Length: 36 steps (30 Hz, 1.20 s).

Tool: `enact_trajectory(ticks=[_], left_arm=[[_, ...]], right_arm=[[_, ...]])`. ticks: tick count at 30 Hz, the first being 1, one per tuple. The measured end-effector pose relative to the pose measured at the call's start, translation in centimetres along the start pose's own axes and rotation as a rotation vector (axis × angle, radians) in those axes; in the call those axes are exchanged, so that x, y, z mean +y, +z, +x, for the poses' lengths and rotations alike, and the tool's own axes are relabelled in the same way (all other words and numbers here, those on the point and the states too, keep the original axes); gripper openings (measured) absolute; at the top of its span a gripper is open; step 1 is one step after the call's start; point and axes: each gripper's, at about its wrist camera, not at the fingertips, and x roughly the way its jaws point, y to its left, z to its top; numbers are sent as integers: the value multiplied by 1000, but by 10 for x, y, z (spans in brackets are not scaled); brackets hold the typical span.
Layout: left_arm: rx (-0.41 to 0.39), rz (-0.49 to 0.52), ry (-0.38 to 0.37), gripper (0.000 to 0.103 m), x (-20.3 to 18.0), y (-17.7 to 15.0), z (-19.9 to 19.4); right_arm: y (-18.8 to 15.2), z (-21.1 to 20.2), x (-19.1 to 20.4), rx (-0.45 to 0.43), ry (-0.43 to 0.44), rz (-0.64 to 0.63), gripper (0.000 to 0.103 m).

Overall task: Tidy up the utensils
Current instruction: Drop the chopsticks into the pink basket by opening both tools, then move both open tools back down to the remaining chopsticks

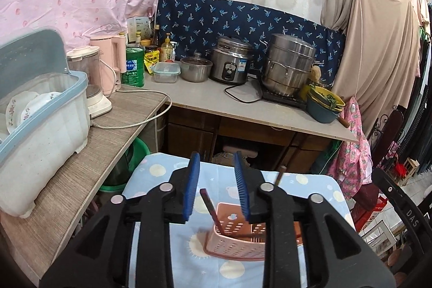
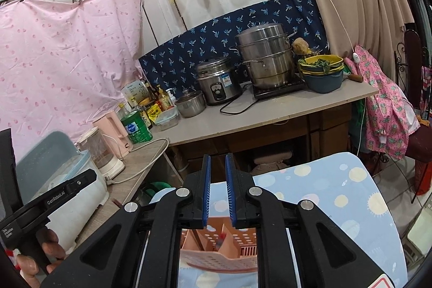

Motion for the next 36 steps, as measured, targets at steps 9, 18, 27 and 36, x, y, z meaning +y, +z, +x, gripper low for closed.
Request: enact_trajectory(ticks=[9, 18, 27, 36], left_arm=[[-1, 5, 14, 40, 10, -19, -28], [58, 28, 27, 43, 24, -71, -53], [151, 36, 46, 43, 39, -143, -76], [249, 89, 48, 43, 37, -214, -92]], right_arm=[[-26, -35, 5, 10, 6, -25, 20], [-80, -68, 3, 89, -6, -66, 20], [-147, -101, -11, 201, -31, -60, 20], [-220, -127, -19, 327, -86, -115, 20]])
